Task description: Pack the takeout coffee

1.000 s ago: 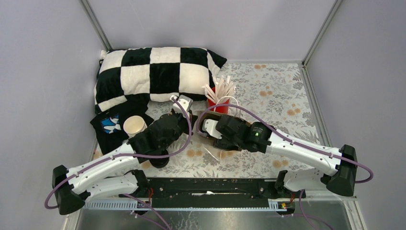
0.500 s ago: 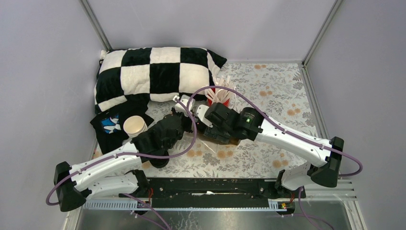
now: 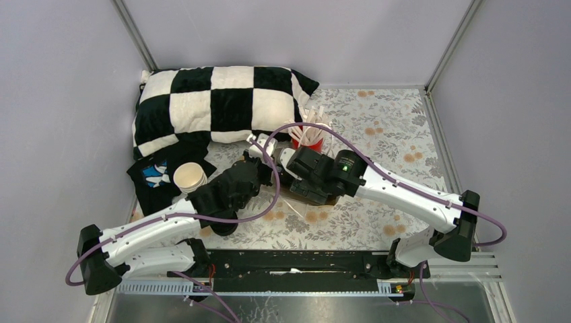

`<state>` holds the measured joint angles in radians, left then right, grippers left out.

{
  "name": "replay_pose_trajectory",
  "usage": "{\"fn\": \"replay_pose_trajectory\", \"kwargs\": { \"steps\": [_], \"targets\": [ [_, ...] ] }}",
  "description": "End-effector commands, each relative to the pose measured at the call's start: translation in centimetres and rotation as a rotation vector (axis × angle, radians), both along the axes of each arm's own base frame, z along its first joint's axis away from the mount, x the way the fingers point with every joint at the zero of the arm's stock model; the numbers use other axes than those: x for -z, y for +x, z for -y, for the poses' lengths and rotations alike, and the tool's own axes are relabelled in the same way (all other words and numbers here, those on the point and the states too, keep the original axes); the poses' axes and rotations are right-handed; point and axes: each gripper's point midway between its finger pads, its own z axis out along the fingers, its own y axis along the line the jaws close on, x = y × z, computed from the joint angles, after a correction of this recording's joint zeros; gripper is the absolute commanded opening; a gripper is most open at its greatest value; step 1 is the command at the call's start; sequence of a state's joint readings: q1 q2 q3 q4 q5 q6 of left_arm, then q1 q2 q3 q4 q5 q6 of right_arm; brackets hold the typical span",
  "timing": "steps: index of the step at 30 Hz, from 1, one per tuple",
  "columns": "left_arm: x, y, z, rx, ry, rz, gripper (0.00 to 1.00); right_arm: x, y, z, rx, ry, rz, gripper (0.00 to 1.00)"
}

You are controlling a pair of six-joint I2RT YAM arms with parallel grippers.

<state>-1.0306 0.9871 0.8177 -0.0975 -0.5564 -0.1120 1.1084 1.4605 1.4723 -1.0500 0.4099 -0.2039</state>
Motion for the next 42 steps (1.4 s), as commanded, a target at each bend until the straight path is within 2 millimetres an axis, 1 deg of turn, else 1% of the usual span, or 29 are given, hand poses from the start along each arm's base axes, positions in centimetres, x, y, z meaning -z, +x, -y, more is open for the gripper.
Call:
{"fn": "replay_pose_trajectory", "kwargs": {
  "steps": [1, 5, 6, 7, 9, 12, 15, 16, 17, 18, 21, 24, 26, 29, 33, 34, 37, 39, 40, 42],
  "targets": [
    [-4.9, 0.5, 1.0, 0.005, -0.11, 0.086, 0.0, 0.2, 0.6, 0.7, 0.099, -0.023, 0.027, 0.34],
    [-5.2, -0.8, 1.0, 0.033, -0.134, -0.011, 0.01, 0.9, 0.3, -0.5, 0.043, 0.049, 0.013, 0.35],
    [-4.9, -1.3, 1.0, 0.042, -0.138, -0.046, 0.05, 0.9, 0.2, -0.8, 0.027, 0.072, 0.014, 0.35],
    [-4.8, -1.7, 0.9, 0.049, -0.143, -0.072, 0.07, 1.1, 0.1, -0.9, 0.015, 0.084, 0.012, 0.35],
    [-4.9, -2.3, 0.6, 0.055, -0.147, -0.116, 0.08, 1.1, -0.2, -1.3, -0.01, 0.111, 0.0, 0.35],
    [-5.1, -2.8, 0.2, 0.048, -0.163, -0.169, 0.19, 1.0, -0.5, -1.5, -0.025, 0.123, -0.011, 0.34],
    [-4.4, -3.1, 0.1, 0.04, -0.162, -0.237, 0.26, 0.7, -0.4, -1.4, -0.025, 0.139, 0.003, 0.34],
    [-4.3, -3.2, 0.1, 0.034, -0.16, -0.256, 0.3, 0.7, -0.4, -1.4, -0.025, 0.146, 0.006, 0.34],
    [-4.2, -3.2, 0.1, 0.034, -0.158, -0.275, 0.34, 0.7, -0.5, -1.4, -0.03, 0.15, 0.006, 0.34],
    [-3.9, -2.8, 0.0, 0.02, -0.153, -0.297, 0.35, 0.8, -0.5, -1.4, -0.036, 0.15, 0.004, 0.34],
    [-3.8, -1.8, -0.1, -0.007, -0.14, -0.387, 0.33, 1.2, -0.6, -1.2, -0.056, 0.131, 0.001, 0.34],
    [-2.8, -1.2, 0.2, -0.002, -0.115, -0.458, 0.28, 0.8, -0.4, -1.4, -0.062, 0.145, 0.018, 0.34],
    [-2.4, -1.0, 0.1, -0.013, -0.109, -0.467, 0.24, 0.6, -0.4, -1.6, -0.059, 0.16, 0.023, 0.34],
    [-2.4, -0.9, 0.4, 0.019, -0.116, -0.438, 0.21, 0.6, -0.3, -1.8, -0.064, 0.166, 0.027, 0.34],
    [-1.7, -0.6, 0.0, 0.024, -0.068, -0.415, 0.03, 0.0, 0.1, -2.0, -0.08, 0.16, 0.044, 0.34],
    [-1.5, -0.7, 0.1, 0.033, -0.061, -0.408, 0.0, -0.2, 0.2, -2.1, -0.092, 0.154, 0.049, 0.34],
    [-1.4, -1.0, -0.2, 0.035, -0.087, -0.393, 0.0, -0.4, 0.1, -2.1, -0.174, 0.11, 0.051, 0.33],
    [-1.6, -1.3, -0.4, 0.031, -0.117, -0.364, 0.0, -0.4, 0.1, -2.0, -0.249, 0.078, 0.057, 0.33],
    [-1.8, -1.6, -0.6, 0.025, -0.131, -0.343, 0.0, -0.2, 0.1, -1.9, -0.284, 0.058, 0.066, 0.33],
    [-2.6, -2.1, -0.4, 0.045, -0.16, -0.28, 0.0, 0.0, 0.1, -1.7, -0.328, 0.027, 0.085, 0.33]
  ]
}}
